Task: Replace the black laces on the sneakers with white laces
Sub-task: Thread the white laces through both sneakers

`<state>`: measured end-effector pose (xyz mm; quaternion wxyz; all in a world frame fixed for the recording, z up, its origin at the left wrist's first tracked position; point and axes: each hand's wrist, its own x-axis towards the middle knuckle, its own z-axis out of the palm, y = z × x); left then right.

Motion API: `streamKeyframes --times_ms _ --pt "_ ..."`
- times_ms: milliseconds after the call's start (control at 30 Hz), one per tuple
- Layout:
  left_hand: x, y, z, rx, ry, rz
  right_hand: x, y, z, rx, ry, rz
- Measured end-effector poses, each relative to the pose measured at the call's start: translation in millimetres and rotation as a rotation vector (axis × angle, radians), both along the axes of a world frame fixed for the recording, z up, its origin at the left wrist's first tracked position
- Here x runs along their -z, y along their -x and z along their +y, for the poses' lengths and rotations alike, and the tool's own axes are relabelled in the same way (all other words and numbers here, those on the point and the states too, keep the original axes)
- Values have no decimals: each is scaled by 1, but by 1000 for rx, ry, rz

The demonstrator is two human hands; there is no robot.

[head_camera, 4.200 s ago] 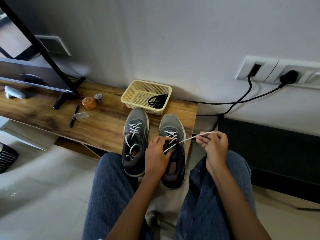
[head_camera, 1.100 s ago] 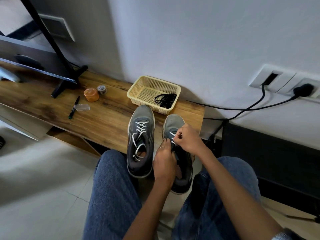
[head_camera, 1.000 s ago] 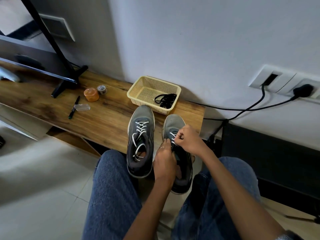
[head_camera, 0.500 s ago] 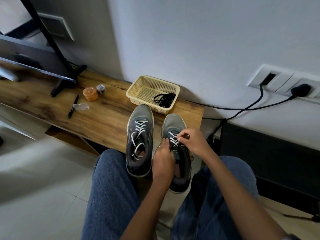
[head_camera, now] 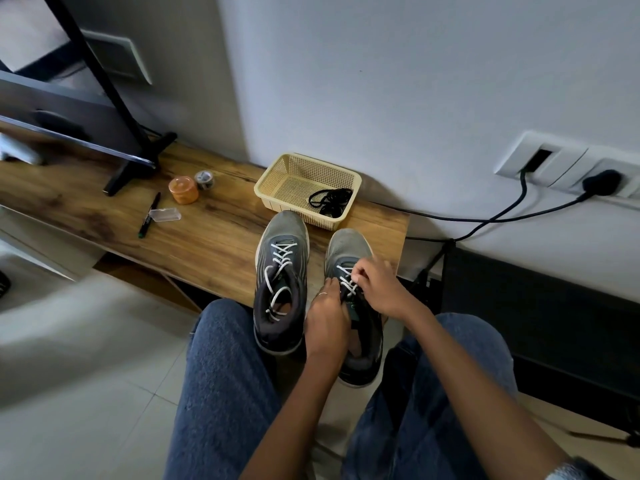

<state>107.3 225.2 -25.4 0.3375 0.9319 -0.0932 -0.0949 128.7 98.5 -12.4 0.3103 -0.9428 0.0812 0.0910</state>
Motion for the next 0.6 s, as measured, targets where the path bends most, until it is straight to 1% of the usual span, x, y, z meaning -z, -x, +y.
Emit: streamKeyframes --times_ms 67,133,200,233,400,500,600 --pt "0 -2 1 34 14 6 0 7 -4 121 -193 -44" --pt "0 -2 7 10 166 58 1 18 -9 226 -298 -26" --pt "0 1 13 -77 337 112 3 29 -14 297 -359 -11" --pt "0 1 15 -111 369 116 3 32 -16 308 -378 -8" --pt "-4 -8 14 -142 358 101 3 37 -16 273 -325 -15" --pt "-9 -13 14 -153 298 115 2 36 -18 263 -279 -6" --pt "-11 -13 15 -215 256 102 -1 38 -23 275 -281 -5"
